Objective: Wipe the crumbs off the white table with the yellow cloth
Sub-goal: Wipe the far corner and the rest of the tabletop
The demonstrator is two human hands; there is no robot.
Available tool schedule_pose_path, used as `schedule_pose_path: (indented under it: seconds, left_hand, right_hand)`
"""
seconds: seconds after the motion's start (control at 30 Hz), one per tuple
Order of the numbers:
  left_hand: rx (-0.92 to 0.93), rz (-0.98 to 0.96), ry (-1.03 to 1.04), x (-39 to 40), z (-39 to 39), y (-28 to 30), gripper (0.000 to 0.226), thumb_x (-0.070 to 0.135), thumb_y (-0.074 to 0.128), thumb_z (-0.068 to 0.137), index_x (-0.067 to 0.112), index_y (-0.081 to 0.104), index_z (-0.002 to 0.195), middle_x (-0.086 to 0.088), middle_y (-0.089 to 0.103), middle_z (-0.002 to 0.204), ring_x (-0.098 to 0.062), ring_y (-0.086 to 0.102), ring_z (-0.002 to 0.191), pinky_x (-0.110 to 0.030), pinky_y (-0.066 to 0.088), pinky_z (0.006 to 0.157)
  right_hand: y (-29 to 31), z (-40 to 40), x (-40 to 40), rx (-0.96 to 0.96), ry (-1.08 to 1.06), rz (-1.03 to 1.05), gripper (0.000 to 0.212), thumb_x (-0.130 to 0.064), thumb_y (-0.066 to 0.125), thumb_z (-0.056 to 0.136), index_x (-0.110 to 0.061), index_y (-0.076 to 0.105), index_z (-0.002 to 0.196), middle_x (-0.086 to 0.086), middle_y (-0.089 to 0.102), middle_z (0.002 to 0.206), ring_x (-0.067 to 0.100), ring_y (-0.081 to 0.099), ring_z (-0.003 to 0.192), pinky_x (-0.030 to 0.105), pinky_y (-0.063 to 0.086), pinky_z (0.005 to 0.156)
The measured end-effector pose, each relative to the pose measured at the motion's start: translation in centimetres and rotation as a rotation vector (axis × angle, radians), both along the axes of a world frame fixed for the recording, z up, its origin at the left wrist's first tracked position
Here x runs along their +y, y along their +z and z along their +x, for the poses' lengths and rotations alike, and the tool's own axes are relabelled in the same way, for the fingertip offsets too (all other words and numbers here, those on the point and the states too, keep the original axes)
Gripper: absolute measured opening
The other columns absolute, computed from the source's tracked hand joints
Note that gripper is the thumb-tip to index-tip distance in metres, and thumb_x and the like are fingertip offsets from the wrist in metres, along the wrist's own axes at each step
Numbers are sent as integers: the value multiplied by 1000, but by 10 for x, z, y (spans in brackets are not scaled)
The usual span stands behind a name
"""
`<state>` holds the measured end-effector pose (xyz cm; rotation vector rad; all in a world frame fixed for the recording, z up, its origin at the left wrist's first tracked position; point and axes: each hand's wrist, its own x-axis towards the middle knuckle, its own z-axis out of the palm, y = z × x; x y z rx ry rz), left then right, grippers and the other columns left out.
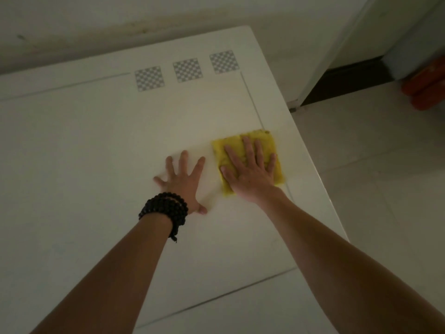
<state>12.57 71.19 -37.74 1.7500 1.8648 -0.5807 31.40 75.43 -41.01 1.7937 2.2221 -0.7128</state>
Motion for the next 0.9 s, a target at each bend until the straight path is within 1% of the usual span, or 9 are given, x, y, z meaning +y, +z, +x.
schedule_pose_path:
  seconds: [0.13,0.23,0.37,0.47,0.57,0.7,0.77,0.9]
  left_hand:
    - [-31,-38,-137,-10,29,3,139,70,79,52,43,-20,145,-1,-35,153,-40,-25,141,-72,13,105]
    - [-35,-19,-145,-16,50,0,144,73,78,49,37,-21,147,-2,-34,154,-39,-25,141,-73,15,103]
    - [14,-17,-160,-39,54,-6,148,77,75,47,34,-27,145,-1,-35,153,-38,-23,142,-72,18,103]
    - [17,-59,-176,-68,53,-4,148,78,75,47,34,-28,144,-1,-37,152,-38,-24,142,-71,17,104]
    - [17,-91,-180,-99,54,1,146,77,74,50,34,-29,144,-2,-38,152,-38,-24,142,-71,17,104]
    - [-18,-103,-177,-156,58,8,143,73,76,54,35,-26,146,-3,-36,153,-39,-23,142,-70,19,105]
    - [-17,-115,-191,-187,59,10,141,72,76,56,35,-25,146,-3,-35,154,-39,-23,142,-69,21,105]
    - [-13,-70,-203,-215,65,11,141,72,76,56,35,-26,146,-3,-34,154,-40,-22,143,-68,22,106]
  right_hand:
    - [1,19,-22,-2,-73,-5,65,-73,12,96,-54,-15,152,-8,-38,160,24,-39,145,61,-24,112]
    - [2,24,-33,-15,-116,0,65,-72,13,96,-53,-16,152,-6,-37,161,25,-39,145,61,-26,111]
    - [-2,31,-63,-22,-138,5,66,-71,13,96,-52,-15,152,-5,-39,160,25,-42,143,60,-30,108]
    - [-4,37,-108,-1,-165,1,66,-72,11,94,-53,-13,152,-8,-40,159,23,-45,141,60,-31,107]
    - [-3,36,-152,6,-184,-16,65,-72,11,95,-53,-13,152,-7,-40,159,24,-46,140,62,-29,108]
    - [6,37,-223,21,-198,-8,64,-69,12,97,-52,-13,153,-7,-40,159,24,-45,140,63,-26,109]
    - [10,37,-257,8,-207,-40,64,-69,13,98,-51,-14,153,-7,-41,159,24,-45,141,63,-25,110]
    - [19,41,-288,0,-221,-71,64,-70,14,98,-52,-14,153,-8,-42,158,23,-46,140,62,-25,110]
